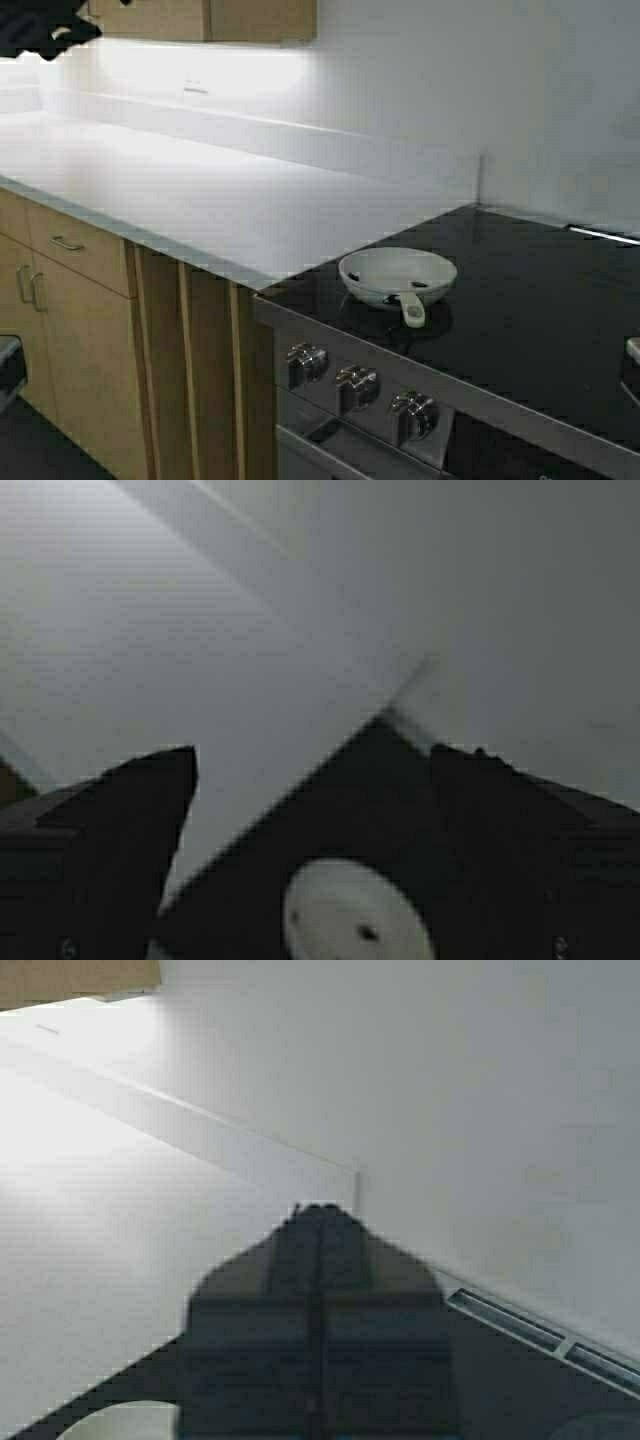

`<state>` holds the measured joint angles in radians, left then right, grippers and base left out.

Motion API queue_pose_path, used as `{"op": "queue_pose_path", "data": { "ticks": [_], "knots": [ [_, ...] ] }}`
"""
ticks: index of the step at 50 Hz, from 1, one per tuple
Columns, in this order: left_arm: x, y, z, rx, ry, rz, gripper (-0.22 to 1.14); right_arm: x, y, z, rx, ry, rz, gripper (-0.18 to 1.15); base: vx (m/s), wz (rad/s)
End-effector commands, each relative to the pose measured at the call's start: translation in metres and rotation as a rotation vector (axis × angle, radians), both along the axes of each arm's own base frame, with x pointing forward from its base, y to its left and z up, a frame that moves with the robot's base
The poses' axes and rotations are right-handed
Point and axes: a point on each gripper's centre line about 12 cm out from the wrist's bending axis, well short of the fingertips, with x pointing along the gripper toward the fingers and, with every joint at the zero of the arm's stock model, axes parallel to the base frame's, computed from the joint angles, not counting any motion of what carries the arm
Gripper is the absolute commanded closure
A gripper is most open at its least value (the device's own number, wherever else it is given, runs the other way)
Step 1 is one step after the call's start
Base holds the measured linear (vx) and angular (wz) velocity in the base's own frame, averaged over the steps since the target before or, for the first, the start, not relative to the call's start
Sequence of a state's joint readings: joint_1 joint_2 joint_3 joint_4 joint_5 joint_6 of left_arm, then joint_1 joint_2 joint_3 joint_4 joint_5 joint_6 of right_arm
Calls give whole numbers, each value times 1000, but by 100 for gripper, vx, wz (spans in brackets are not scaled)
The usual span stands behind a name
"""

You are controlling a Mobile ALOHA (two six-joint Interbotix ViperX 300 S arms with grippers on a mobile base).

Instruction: Wash the pan

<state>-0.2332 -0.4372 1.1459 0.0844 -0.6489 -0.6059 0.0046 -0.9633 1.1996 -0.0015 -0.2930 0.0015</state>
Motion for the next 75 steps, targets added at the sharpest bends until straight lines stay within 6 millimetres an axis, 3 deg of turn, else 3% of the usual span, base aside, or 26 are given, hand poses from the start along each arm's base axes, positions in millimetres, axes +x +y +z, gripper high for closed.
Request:
{"op": "queue_pose_path", "data": {
  "ticks": [1,11,27,48,63,75],
  "knots": [
    [14,-13,-14,-38,27,-53,-9,1,0,5,0,-18,1,91,0,0],
    [27,-38,-51,-124,103,-161,-9,1,0,4,-1,-15,1,91,0,0],
    [44,-98,-115,-254,300,-355,-9,1,0,3,-6,-14,2,91,0,0],
    [67,-124,-188,-501,435,-405,-9,2,0,2,-8,-8,2,91,0,0],
    [72,-160,-243,-556,538,-455,-9,2,0,1,-8,-5,2,91,0,0],
    [79,-186,-265,-616,579,-490,-9,3,0,-1,-6,5,2,91,0,0]
  ]
}}
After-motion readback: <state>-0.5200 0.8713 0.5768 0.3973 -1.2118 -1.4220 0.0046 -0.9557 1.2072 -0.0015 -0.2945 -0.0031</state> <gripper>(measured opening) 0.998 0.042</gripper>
